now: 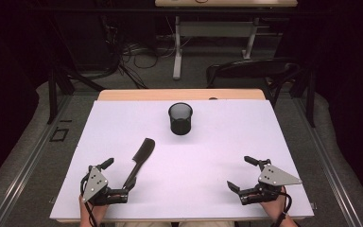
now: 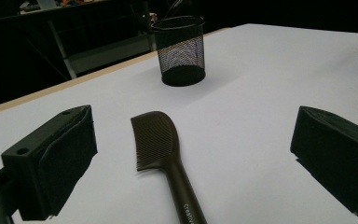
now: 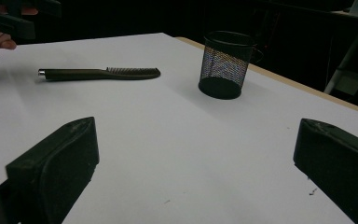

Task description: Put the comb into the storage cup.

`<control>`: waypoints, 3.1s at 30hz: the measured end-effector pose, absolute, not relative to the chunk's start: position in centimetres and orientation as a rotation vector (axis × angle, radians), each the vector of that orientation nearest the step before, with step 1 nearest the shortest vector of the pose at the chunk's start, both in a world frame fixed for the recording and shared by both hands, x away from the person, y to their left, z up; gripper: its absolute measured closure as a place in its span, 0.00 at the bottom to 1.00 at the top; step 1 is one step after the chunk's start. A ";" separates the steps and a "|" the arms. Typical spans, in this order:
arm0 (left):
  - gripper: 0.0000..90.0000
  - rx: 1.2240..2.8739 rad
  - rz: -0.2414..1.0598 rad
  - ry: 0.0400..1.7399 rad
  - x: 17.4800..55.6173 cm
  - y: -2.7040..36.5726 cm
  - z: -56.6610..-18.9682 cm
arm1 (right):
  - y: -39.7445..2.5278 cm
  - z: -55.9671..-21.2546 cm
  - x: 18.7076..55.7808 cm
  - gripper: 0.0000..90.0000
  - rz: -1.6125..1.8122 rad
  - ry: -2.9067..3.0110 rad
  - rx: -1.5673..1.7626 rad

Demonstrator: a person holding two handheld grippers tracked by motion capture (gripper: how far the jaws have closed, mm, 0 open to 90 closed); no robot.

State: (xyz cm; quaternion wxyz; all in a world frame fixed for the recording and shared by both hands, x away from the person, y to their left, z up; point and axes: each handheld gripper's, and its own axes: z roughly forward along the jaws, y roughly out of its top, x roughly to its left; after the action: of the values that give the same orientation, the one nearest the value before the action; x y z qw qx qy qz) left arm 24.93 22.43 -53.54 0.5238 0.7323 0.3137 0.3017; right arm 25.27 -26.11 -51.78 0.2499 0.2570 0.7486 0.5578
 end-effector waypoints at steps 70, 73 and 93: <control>1.00 2.192 0.397 0.954 26.6 20.7 -55.2 | -26.2 -51.8 25.3 0.00 1.495 2.052 0.709; 1.00 2.191 0.399 0.966 26.6 20.7 -55.3 | -26.3 -51.8 25.3 0.00 1.494 2.050 0.708; 1.00 2.213 0.446 1.007 26.9 21.0 -55.2 | -26.2 -51.8 25.3 0.00 1.488 2.053 0.711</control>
State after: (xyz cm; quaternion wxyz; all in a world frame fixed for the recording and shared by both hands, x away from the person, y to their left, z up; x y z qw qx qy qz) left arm 26.89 21.04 -55.23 0.3285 0.8457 0.3846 0.1704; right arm 25.34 -26.24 -51.80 0.2515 0.2614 0.7545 0.5470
